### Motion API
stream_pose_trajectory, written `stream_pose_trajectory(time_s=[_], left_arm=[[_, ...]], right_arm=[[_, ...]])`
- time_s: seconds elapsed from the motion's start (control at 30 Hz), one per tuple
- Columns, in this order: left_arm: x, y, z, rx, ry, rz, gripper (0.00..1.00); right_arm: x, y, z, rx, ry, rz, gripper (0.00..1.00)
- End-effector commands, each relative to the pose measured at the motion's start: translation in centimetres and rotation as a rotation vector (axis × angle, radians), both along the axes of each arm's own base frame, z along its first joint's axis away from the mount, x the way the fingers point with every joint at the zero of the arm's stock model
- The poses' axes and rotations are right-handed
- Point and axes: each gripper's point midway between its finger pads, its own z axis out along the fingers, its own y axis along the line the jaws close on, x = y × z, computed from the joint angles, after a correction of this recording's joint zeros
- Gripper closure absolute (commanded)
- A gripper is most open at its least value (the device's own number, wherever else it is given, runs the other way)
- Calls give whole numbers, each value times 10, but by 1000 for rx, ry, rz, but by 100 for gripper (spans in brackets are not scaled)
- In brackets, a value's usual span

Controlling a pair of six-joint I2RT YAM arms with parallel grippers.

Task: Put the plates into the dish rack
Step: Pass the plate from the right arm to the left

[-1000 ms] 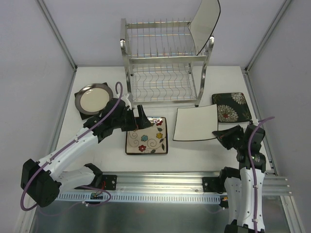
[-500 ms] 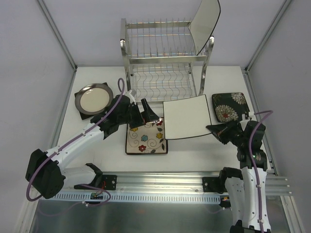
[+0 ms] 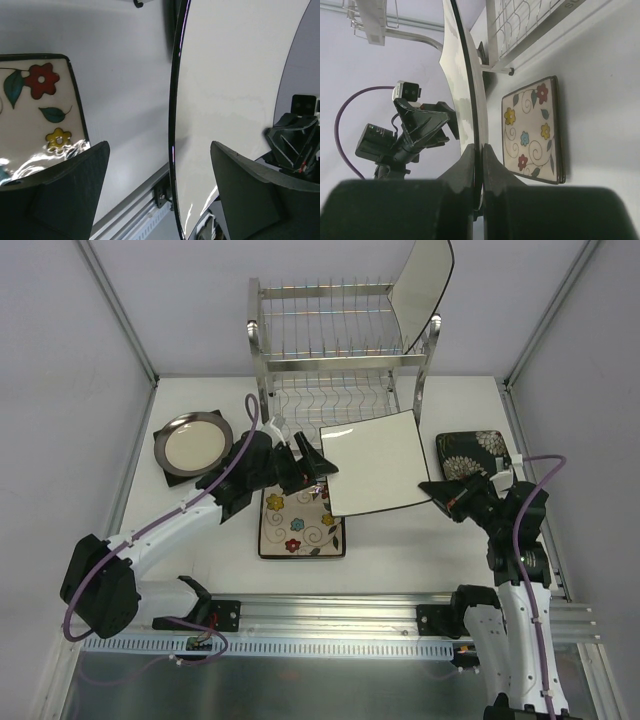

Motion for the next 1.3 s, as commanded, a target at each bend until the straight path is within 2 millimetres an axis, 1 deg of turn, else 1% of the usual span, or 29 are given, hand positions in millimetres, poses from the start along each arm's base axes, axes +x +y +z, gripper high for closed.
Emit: stream_pose_trajectory(time_s=[0.0, 0.03, 0.07, 0.1, 0.13, 0.27, 0.47, 0.5, 0.57, 0.6, 0.63, 0.67, 0.7, 0.73, 0.77, 0.93, 1.07, 1.17, 1.27], left_arm=[[4, -17, 34, -137, -58, -13, 19], [6, -20, 45, -190, -84, -7, 22], [5, -21, 47, -211, -83, -5, 23], [3, -22, 46, -229, -73, -1, 26], [5, -23, 50, -245, -87, 1, 27], [3, -28, 56, -265, -106, -14, 32], [-1, -32, 56, -310, -108, -20, 40], [-1, -32, 58, -316, -115, -22, 44], [-3, -32, 58, -323, -121, -29, 48], [-2, -33, 61, -334, -135, -29, 51], [-3, -33, 61, -339, -139, -34, 58], [-3, -33, 61, -345, -142, -34, 59], [-4, -33, 62, -353, -144, -38, 60], [-4, -34, 69, -374, -169, -44, 61], [-6, -34, 71, -382, -177, -56, 63], [-9, -38, 81, -412, -227, -89, 63], [-10, -38, 80, -417, -232, -99, 64], [-12, -38, 81, -426, -237, -106, 69], [-13, -37, 87, -436, -257, -105, 81]], right_arm=[[-11, 13, 95, 75, -332, 70, 99], [-11, 13, 96, 76, -337, 67, 99], [-12, 13, 97, 76, -344, 66, 99], [-11, 13, 98, 75, -349, 62, 99], [-11, 13, 98, 78, -354, 62, 99], [-12, 15, 101, 89, -371, 65, 99], [-11, 15, 103, 110, -385, 61, 99], [-11, 15, 103, 112, -386, 61, 100], [-11, 15, 102, 114, -387, 58, 99], [-11, 15, 102, 116, -387, 58, 99], [-11, 15, 102, 118, -386, 61, 99], [-11, 15, 101, 117, -385, 61, 99], [-10, 15, 100, 117, -384, 58, 100], [-10, 15, 99, 117, -381, 59, 99], [-10, 15, 98, 117, -379, 59, 100], [-9, 16, 94, 140, -373, 63, 99], [-9, 16, 92, 137, -372, 63, 99], [-8, 17, 89, 135, -365, 65, 99], [-8, 17, 85, 118, -362, 68, 99]])
